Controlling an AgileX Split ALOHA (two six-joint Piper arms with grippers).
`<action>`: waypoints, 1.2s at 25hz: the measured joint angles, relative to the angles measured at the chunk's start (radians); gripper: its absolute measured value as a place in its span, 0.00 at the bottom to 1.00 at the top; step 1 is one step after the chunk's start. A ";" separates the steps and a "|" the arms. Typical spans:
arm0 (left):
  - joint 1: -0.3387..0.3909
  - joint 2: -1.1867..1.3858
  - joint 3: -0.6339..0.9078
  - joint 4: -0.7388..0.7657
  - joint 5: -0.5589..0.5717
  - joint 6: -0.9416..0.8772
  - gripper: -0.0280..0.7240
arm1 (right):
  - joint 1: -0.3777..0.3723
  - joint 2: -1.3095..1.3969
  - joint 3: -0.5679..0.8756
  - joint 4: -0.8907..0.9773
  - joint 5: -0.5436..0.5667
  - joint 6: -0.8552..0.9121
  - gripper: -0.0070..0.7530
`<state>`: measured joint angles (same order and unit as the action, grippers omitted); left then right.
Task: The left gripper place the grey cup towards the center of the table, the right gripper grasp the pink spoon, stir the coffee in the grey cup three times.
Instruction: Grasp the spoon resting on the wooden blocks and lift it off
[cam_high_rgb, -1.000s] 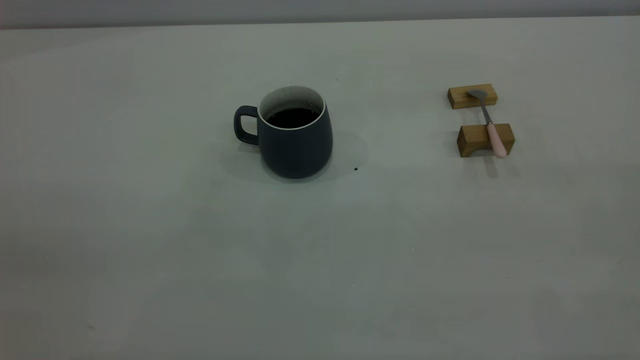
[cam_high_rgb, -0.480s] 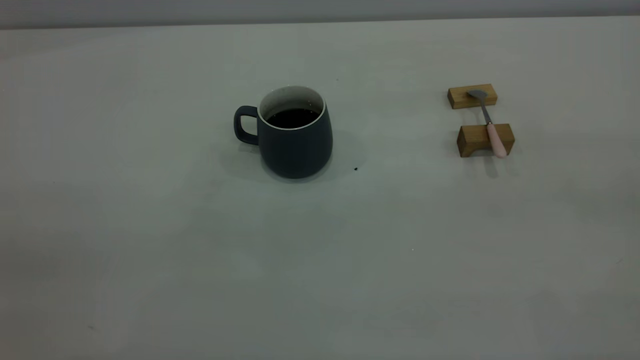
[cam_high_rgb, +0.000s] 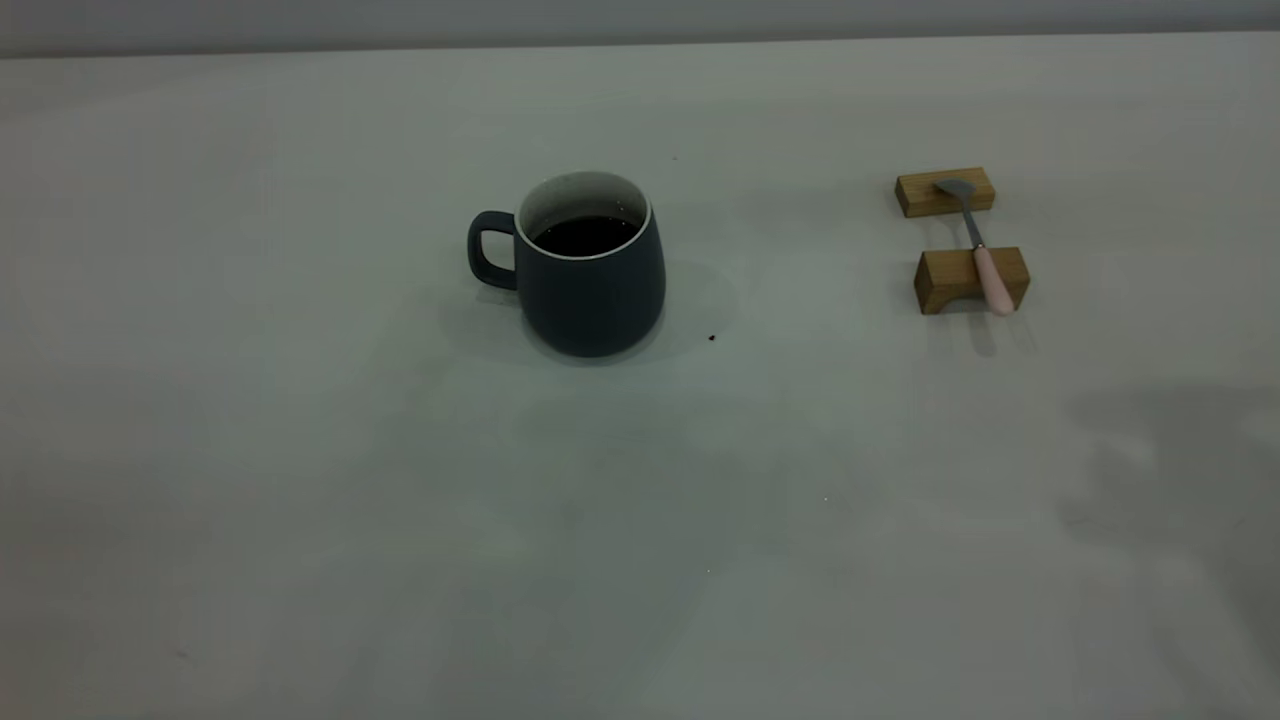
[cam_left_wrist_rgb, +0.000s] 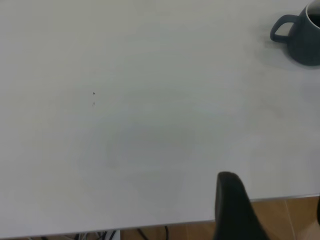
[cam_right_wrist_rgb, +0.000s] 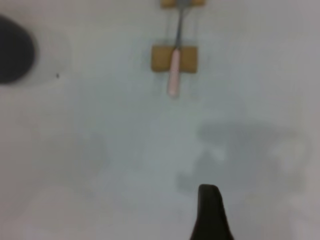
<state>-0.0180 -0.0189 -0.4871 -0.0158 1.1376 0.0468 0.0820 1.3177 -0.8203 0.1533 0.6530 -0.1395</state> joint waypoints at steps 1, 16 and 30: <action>0.000 0.000 0.000 0.000 0.000 0.000 0.66 | 0.010 0.081 -0.040 0.002 -0.008 -0.011 0.79; 0.000 0.000 0.000 0.001 0.000 0.000 0.66 | 0.069 0.801 -0.416 0.085 -0.042 -0.143 0.79; 0.000 0.000 0.000 0.001 0.000 0.000 0.66 | 0.069 0.976 -0.460 0.136 -0.108 -0.229 0.79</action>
<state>-0.0180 -0.0189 -0.4871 -0.0150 1.1376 0.0468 0.1511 2.2939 -1.2805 0.2894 0.5445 -0.3686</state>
